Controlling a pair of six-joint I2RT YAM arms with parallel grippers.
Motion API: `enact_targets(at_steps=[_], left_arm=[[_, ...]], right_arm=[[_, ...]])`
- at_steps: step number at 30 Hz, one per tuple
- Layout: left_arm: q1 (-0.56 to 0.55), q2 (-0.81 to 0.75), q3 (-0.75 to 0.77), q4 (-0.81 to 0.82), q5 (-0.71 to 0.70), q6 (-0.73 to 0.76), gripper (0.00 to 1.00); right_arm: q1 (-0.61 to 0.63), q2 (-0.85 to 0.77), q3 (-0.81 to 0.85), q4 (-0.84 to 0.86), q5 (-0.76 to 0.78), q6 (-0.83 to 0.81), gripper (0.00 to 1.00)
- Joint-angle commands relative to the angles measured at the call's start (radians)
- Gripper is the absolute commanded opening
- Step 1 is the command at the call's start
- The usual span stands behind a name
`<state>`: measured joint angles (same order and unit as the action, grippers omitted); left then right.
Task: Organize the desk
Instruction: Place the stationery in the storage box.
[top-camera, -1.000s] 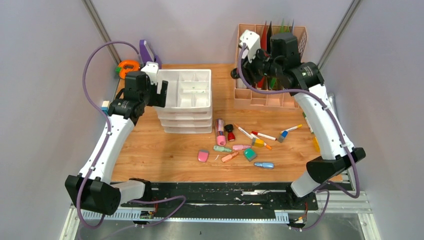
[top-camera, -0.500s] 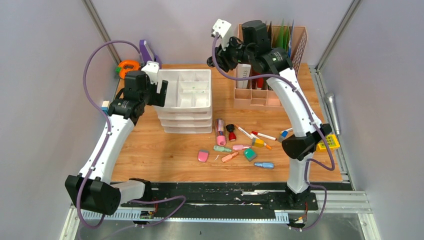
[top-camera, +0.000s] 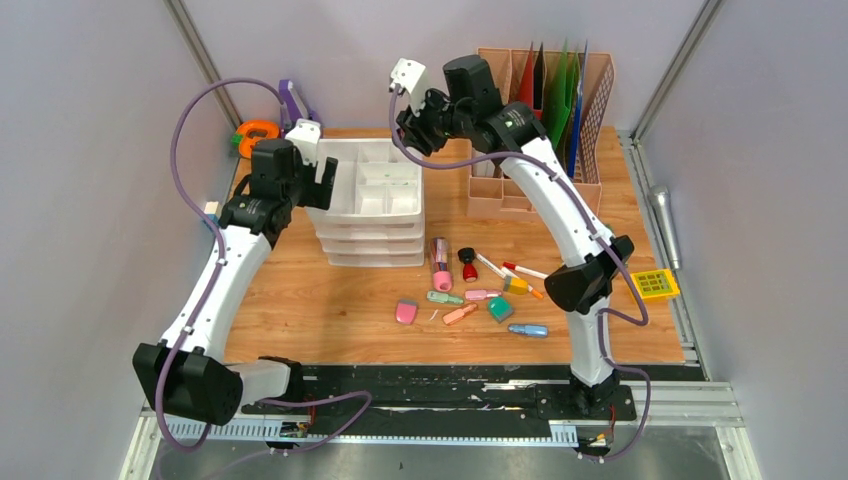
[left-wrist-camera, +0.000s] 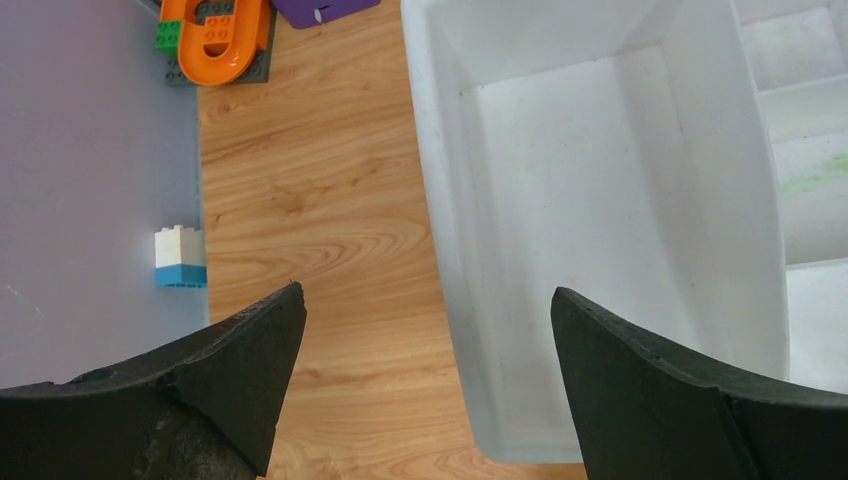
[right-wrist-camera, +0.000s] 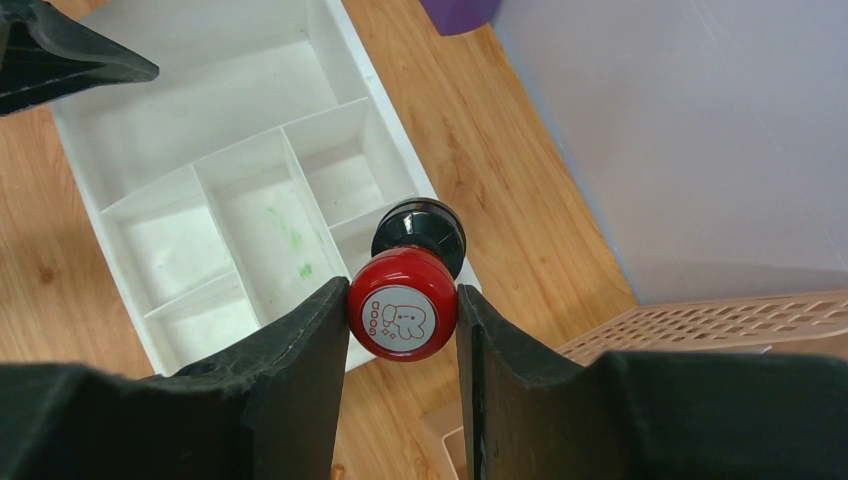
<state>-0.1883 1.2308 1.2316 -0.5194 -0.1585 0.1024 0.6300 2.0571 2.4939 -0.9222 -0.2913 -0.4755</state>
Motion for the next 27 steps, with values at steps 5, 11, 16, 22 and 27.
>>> enact_targets(at_steps=[5, 11, 16, 22, 27], left_arm=[[0.0, -0.005, -0.008, 0.052, 0.013, 0.013, 1.0], [0.0, -0.007, -0.012, 0.056, 0.017, 0.013, 1.0], [0.0, -0.009, -0.015, 0.058, 0.019, 0.013, 1.0], [0.0, -0.015, -0.017, 0.056, 0.019, 0.011, 1.0], [0.0, -0.016, -0.022, 0.058, 0.022, 0.011, 1.0]], right_arm=[[0.015, 0.045, 0.039, 0.041, 0.034, -0.021, 0.01], [0.026, 0.056, 0.031, 0.025, 0.048, -0.03, 0.0], [0.035, 0.062, 0.03, 0.009, 0.066, -0.045, 0.0], [0.043, 0.055, 0.02, -0.03, 0.071, -0.051, 0.0], [0.048, 0.04, 0.009, -0.038, 0.071, -0.049, 0.0]])
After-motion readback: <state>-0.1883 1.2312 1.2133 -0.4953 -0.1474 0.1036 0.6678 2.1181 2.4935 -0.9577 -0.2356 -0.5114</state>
